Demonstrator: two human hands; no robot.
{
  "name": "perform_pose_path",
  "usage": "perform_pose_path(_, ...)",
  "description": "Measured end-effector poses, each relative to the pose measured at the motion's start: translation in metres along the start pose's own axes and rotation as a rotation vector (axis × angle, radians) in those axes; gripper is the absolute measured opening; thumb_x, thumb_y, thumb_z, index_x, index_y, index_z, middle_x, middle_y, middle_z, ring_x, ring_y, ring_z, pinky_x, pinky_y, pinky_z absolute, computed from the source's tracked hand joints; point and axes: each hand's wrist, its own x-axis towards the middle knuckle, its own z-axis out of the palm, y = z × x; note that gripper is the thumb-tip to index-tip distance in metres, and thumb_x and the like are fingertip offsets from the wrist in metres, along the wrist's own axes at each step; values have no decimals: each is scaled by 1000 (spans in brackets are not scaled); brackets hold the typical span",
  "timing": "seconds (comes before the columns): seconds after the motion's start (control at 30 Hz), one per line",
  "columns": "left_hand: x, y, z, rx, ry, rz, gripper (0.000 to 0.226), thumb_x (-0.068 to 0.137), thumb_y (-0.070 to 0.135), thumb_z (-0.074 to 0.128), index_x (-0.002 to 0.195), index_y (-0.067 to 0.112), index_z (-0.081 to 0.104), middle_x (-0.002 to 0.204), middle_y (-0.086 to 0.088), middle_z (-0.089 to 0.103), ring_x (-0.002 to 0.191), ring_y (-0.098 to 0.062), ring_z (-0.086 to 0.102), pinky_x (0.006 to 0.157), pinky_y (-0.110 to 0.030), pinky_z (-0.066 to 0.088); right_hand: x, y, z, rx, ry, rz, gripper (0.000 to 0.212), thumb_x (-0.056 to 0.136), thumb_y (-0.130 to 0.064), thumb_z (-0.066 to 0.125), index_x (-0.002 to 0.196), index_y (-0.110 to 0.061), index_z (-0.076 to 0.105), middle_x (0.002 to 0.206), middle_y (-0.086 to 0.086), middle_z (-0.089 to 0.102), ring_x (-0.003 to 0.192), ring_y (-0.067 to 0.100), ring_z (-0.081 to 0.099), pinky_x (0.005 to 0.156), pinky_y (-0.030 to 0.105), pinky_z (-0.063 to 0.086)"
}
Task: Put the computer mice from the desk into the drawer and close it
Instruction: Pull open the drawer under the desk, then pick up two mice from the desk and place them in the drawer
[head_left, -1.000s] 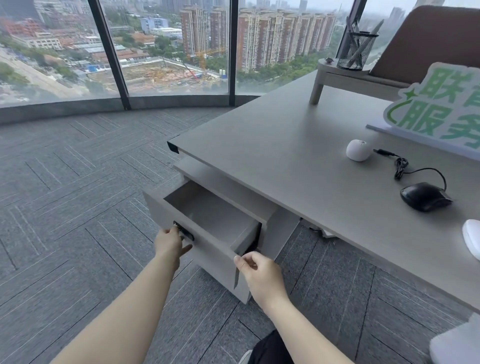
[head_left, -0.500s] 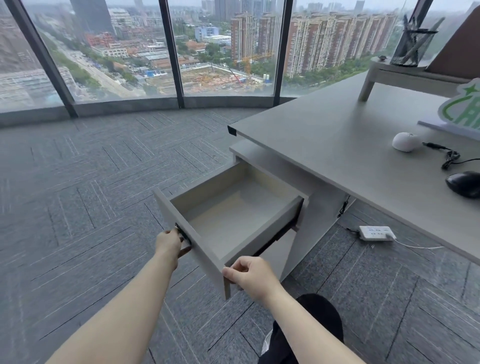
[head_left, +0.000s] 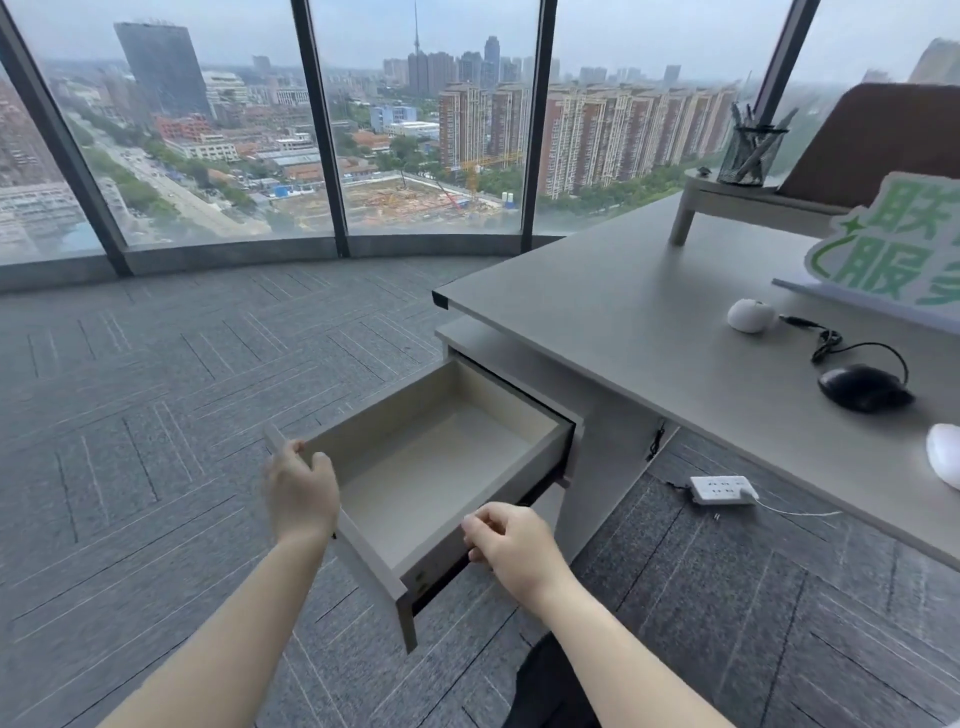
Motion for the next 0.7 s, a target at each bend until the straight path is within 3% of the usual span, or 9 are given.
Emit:
perform_pose_path(0.1, -20, 73, 24, -60, -75, 281, 33, 97, 19, 44, 124, 5, 57, 125, -14, 58, 115, -29, 54, 93, -38, 42, 4, -8, -67, -36, 225, -76, 23, 90, -28, 58, 74, -17, 69, 72, 8, 72, 69, 22, 67, 72, 45, 56)
perform_pose_path(0.23, -66, 163, 94, -114, -332, 495, 26, 95, 17, 49, 117, 10, 63, 115, -8, 62, 104, -24, 61, 93, -35, 47, -3, -10, -169, -114, 583, -126, 14, 91, -24, 57, 89, -25, 71, 69, -7, 69, 68, 10, 63, 66, 30, 52)
perform_pose_path(0.3, -96, 204, 135, -117, -463, 592, 26, 93, 15, 52, 115, 12, 64, 114, -7, 64, 104, -22, 62, 95, -37, 47, -9, 0, -219, -215, 760, -128, 16, 91, -22, 56, 100, -24, 69, 84, -7, 71, 82, 13, 64, 73, 32, 52)
perform_pose_path(0.43, -163, 269, 217, -84, -736, 743, 32, 92, 19, 55, 123, 15, 62, 124, -6, 63, 111, -23, 61, 96, -36, 47, -22, 37, -308, -517, 1068, -15, 33, 84, -15, 63, 116, -15, 65, 119, 12, 64, 110, 35, 52, 94, 44, 42)
perform_pose_path(0.57, -227, 309, 288, 49, -943, 846, 53, 90, 32, 55, 142, 26, 45, 145, -1, 46, 128, -23, 49, 104, -39, 43, -32, 78, -368, -646, 1003, 318, 54, 87, -30, 60, 138, -22, 45, 146, 15, 40, 136, 38, 30, 114, 46, 23)
perform_pose_path(0.63, -250, 320, 316, 135, -985, 872, 62, 87, 36, 55, 146, 30, 38, 152, -2, 39, 135, -27, 42, 108, -42, 40, -33, 95, -381, -643, 967, 390, 59, 86, -37, 60, 140, -23, 41, 147, 19, 36, 134, 42, 31, 112, 48, 28)
perform_pose_path(0.7, -268, 327, 339, 260, -962, 935, 66, 86, 40, 55, 148, 33, 33, 155, -5, 35, 137, -32, 36, 110, -42, 36, -31, 108, -386, -679, 951, 400, 56, 85, -41, 58, 136, -20, 46, 137, 22, 47, 122, 44, 44, 103, 49, 36)
